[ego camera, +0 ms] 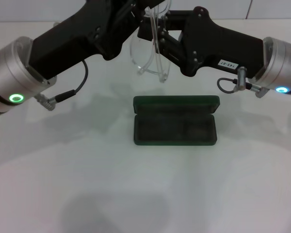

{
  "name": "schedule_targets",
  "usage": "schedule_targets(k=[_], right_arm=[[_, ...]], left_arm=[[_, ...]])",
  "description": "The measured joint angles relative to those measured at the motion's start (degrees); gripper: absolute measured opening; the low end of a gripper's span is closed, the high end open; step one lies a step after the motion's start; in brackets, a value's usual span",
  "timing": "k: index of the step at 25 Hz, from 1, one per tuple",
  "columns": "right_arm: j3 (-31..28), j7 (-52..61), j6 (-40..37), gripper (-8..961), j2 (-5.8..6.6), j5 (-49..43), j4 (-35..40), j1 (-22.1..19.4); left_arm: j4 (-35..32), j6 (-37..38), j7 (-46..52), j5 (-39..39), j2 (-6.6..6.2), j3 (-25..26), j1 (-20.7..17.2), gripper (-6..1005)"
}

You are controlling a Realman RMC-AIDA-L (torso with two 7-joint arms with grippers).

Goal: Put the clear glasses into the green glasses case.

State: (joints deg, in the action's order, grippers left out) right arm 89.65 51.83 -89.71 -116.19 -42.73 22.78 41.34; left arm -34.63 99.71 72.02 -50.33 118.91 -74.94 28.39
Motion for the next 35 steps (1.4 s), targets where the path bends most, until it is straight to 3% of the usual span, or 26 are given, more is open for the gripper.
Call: schedule_targets(k=[9, 17, 35], right_arm=[[-0.3, -0.7, 0.0, 114, 0.01, 1.5, 0.1, -0.8], [-2.0, -1.0, -0.7, 114, 0.29, 2.1, 0.3, -1.6], [0.7, -1.0, -0.4, 114, 0.0, 2.1, 0.2, 0.3]], left_arm=[[0.0, 1.5, 0.1, -0.2, -0.5, 0.0, -0.4, 42], [1.6, 3.0, 1.1, -0.3, -1.84, 0.1, -0.1, 42], [3.8, 2.6, 0.5, -0.5, -1.37, 0.0, 1.7, 42]])
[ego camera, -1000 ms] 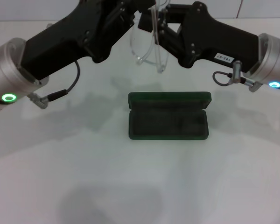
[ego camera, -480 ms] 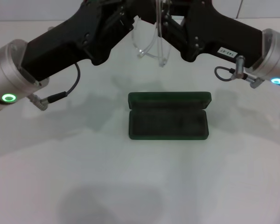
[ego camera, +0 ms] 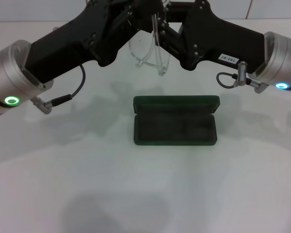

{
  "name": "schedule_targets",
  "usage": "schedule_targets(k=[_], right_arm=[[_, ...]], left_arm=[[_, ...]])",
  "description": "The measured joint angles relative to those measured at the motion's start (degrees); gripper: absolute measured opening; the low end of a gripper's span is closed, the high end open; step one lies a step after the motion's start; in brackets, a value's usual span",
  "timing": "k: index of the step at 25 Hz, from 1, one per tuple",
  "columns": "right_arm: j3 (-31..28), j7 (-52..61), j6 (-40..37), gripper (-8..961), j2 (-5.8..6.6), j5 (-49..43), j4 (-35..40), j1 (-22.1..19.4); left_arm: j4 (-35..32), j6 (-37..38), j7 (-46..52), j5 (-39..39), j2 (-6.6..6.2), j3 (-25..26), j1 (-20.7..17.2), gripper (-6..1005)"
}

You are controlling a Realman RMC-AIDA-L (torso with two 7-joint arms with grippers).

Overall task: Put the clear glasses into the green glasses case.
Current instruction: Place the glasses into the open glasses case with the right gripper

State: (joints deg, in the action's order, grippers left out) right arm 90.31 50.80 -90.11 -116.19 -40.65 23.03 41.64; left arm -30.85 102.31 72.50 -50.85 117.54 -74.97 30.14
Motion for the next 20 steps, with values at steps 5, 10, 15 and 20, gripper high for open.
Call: schedule_targets(k=[5, 10, 15, 20], right_arm=[[0.1, 0.0, -0.1, 114, 0.0, 0.0, 0.0, 0.0], [0.5, 0.0, -0.4, 114, 0.0, 0.0, 0.1, 0.0], [0.6, 0.0, -0.4, 114, 0.0, 0.0, 0.1, 0.0], [0.9, 0.1, -0.4, 114, 0.0, 0.0, 0.4, 0.0]], left_arm=[[0.1, -0.1, -0.1, 0.0, -0.02, 0.0, 0.0, 43], [0.2, -0.1, -0.1, 0.0, -0.04, 0.0, 0.0, 43], [0.5, -0.1, -0.2, 0.0, -0.09, 0.1, 0.0, 43], [0.6, -0.1, -0.4, 0.1, -0.12, 0.1, 0.0, 43]])
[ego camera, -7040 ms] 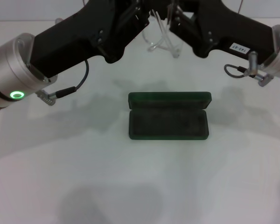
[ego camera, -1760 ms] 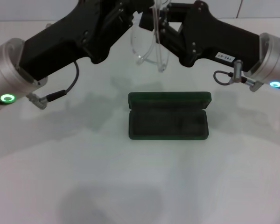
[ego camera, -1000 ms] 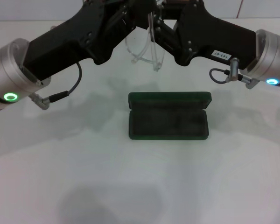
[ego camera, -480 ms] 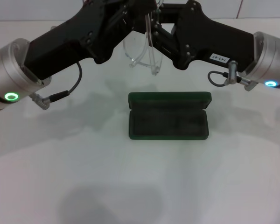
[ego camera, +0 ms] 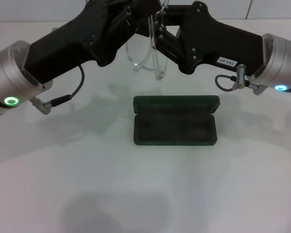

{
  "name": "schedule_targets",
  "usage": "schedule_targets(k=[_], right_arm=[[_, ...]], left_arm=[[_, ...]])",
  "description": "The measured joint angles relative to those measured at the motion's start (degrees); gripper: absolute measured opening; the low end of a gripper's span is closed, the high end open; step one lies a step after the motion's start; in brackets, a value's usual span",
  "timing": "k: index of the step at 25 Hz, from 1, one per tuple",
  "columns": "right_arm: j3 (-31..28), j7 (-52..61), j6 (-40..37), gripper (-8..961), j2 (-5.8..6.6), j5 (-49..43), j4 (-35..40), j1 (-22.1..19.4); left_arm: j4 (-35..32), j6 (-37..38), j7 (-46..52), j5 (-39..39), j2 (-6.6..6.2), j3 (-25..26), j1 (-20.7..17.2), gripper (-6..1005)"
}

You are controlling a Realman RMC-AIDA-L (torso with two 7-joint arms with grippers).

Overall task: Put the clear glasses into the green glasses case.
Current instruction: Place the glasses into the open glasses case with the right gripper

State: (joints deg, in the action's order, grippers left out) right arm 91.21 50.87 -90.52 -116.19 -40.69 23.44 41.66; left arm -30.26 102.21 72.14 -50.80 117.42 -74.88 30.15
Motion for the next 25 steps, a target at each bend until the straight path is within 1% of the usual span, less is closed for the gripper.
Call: schedule_targets(k=[15, 19, 21, 22, 24, 25], right_arm=[[0.0, 0.0, 0.5, 114, -0.01, 0.1, 0.3, -0.3], [-0.2, -0.2, 0.9, 114, 0.0, 0.7, 0.1, -0.4], [-0.5, -0.5, 1.3, 114, 0.04, 0.9, 0.0, -0.5], [-0.6, -0.6, 1.4, 114, 0.09, 0.9, 0.0, -0.5], [-1.5, -0.6, 1.7, 114, 0.42, 0.9, 0.5, -1.0], [-2.0, -0.6, 1.7, 114, 0.62, 0.7, 0.8, -1.2]], left_arm=[[0.0, 0.1, 0.0, 0.0, -0.02, 0.0, 0.0, 43], [-0.1, 1.6, 0.1, 0.0, -0.35, 0.0, 0.0, 43], [-0.3, 2.9, 0.2, 0.2, -0.68, 0.0, -0.2, 43], [-0.4, 3.9, 0.3, 0.3, -1.04, 0.0, -0.4, 43], [-0.5, 6.2, 0.5, 0.4, -2.09, 0.0, -0.8, 43], [-0.4, 7.3, 0.6, 0.4, -2.89, 0.0, -1.0, 43]])
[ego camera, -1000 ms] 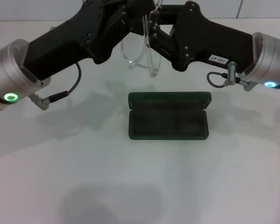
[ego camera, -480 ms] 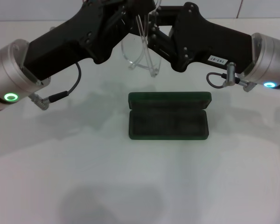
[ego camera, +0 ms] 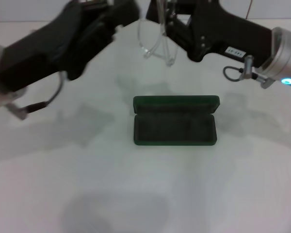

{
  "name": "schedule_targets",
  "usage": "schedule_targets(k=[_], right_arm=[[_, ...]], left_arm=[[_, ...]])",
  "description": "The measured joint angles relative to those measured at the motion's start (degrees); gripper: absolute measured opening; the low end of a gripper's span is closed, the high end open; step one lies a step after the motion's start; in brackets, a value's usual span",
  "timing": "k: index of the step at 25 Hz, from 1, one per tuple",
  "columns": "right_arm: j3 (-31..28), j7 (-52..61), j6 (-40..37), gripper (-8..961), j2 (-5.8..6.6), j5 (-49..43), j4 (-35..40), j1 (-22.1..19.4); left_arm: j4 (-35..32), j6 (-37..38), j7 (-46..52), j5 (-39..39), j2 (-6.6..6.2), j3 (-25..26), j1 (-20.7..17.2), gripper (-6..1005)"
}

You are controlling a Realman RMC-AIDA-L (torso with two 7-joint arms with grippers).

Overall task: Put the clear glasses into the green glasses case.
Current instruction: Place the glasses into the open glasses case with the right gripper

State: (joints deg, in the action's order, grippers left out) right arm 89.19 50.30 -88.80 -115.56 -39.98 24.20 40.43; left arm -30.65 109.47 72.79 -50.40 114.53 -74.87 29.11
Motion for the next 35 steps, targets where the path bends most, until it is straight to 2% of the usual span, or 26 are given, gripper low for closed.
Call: schedule_targets(k=[2, 3, 6, 9, 11, 12, 13, 16, 18, 19, 20, 24, 26, 30, 35], right_arm=[[-0.9, 0.6, -0.3, 114, 0.54, -0.4, 0.7, -0.2], [-1.1, 1.3, -0.4, 114, 1.12, -1.0, 1.7, -0.4], [-1.3, 5.7, -0.3, 114, 3.73, -5.6, 7.6, -1.5], [-2.4, 15.1, 0.9, 115, 6.95, -16.2, 17.9, -2.4], [-4.5, 23.6, 2.2, 115, 7.78, -25.4, 24.9, -2.4], [-6.0, 27.7, 2.6, 116, 7.71, -29.9, 28.1, -2.4], [-8.8, 35.2, 3.0, 116, 7.18, -38.1, 33.4, -2.4], [-13.7, 48.2, 0.8, 117, 4.81, -55.0, 44.5, -1.6], [-15.2, 57.1, -2.7, 118, 3.39, -66.3, 50.5, 0.6], [-15.3, 60.8, -4.5, 118, 2.85, -70.5, 52.4, 2.2], [-15.4, 64.4, -6.9, 119, 2.42, -74.9, 53.0, 4.8], [-14.1, 73.3, -15.6, 120, 0.16, -87.6, 48.8, 15.2], [-10.5, 75.3, -16.1, 121, -0.41, -91.2, 45.5, 18.8], [-1.7, 78.0, -12.8, 122, -0.52, -94.3, 40.5, 23.6], [2.6, 77.7, -8.3, 124, -0.63, -95.7, 37.3, 25.8]], left_arm=[[0.2, 1.7, 0.1, -0.4, -1.53, 0.0, -0.7, 43], [0.3, 2.8, 0.2, -1.0, -2.75, 0.0, -1.5, 43], [0.2, 4.3, 0.5, -3.7, -5.48, 0.0, -3.4, 43], [-0.3, 4.7, 0.9, -6.9, -7.33, 0.0, -5.3, 43], [-0.3, 4.8, 0.9, -8.6, -8.07, 0.1, -6.3, 43], [-0.3, 4.8, 0.9, -9.7, -8.38, 0.4, -6.7, 43], [-0.3, 4.8, 0.8, -10.7, -8.53, 0.8, -7.1, 43], [-0.8, 5.0, 0.5, -14.7, -8.73, 4.2, -8.1, 43], [-1.6, 5.0, 0.6, -17.8, -8.69, 7.7, -9.1, 43], [-1.6, 5.0, 0.6, -17.8, -8.69, 7.7, -9.1, 43], [-2.2, 5.1, 0.8, -21.0, -8.49, 11.7, -9.7, 43], [-2.4, 5.0, 0.8, -24.7, -8.3, 15.1, -9.7, 43], [-2.4, 4.9, 0.7, -25.3, -8.24, 15.3, -9.6, 43], [-2.4, 4.8, -0.4, -26.0, -7.93, 15.3, -10.0, 43], [-2.4, 4.7, -1.5, -27.0, -7.67, 15.9, -10.6, 43]])
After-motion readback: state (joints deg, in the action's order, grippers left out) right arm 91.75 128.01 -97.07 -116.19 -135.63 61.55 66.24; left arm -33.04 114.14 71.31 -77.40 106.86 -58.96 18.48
